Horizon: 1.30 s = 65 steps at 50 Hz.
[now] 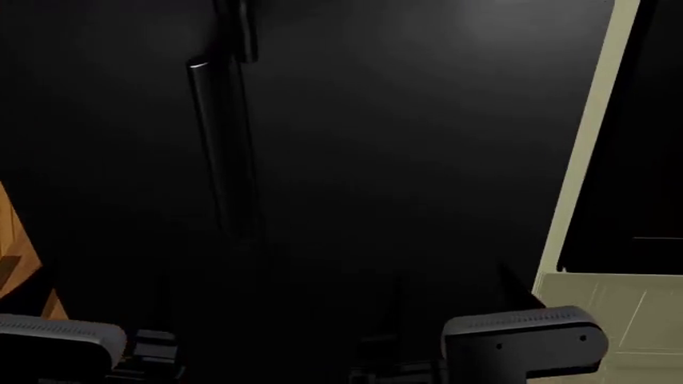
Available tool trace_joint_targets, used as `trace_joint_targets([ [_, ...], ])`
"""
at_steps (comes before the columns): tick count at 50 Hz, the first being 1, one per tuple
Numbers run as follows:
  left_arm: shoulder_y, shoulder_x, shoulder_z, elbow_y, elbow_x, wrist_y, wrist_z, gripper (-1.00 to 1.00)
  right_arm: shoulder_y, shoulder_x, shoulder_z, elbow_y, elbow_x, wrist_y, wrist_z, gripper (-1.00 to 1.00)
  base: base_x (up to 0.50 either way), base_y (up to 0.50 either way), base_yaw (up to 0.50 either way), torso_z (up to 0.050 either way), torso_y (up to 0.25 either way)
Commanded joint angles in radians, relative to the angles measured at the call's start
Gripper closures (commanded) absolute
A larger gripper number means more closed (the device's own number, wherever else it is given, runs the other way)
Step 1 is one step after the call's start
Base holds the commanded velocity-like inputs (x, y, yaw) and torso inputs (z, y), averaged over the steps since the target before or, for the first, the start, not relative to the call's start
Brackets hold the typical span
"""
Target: Open the fridge door
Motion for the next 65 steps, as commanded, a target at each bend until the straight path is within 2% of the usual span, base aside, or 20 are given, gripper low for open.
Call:
trace_joint_targets([
  [1,-0.003,-0.011,0.006,0.001,-0.015,-0.007,-0.009,-1.00,0.002,0.007,-0.006,-0.006,0.006,0.002,0.009,-1.00,0.47,0.00,0.00,0.000,0.000],
  [56,-0.001,-0.018,0.007,0.009,-0.029,-0.017,-0.015,-1.00,-0.004,0.010,-0.007,-0.019,0.018,0.000,0.012,-1.00,0.03,0.00,0.00,0.000,0.000],
  [57,0.001,-0.024,0.012,-0.094,-0.033,0.081,-0.024,-1.00,-0.012,-0.043,0.032,-0.021,-0.045,0.002,-0.055,-1.00,0.00,0.00,0.00,0.000,0.000],
  [58,-0.002,-0.025,0.008,0.017,-0.044,-0.020,-0.021,-1.00,-0.013,-0.042,0.031,-0.024,-0.047,0.002,-0.052,-1.00,0.00,0.00,0.00,0.000,0.000],
  [65,-0.010,-0.035,0.006,0.044,-0.050,-0.036,-0.028,-1.00,-0.014,-0.035,0.027,-0.023,-0.047,-0.003,-0.039,-1.00,0.00,0.11,0.00,0.000,0.000],
])
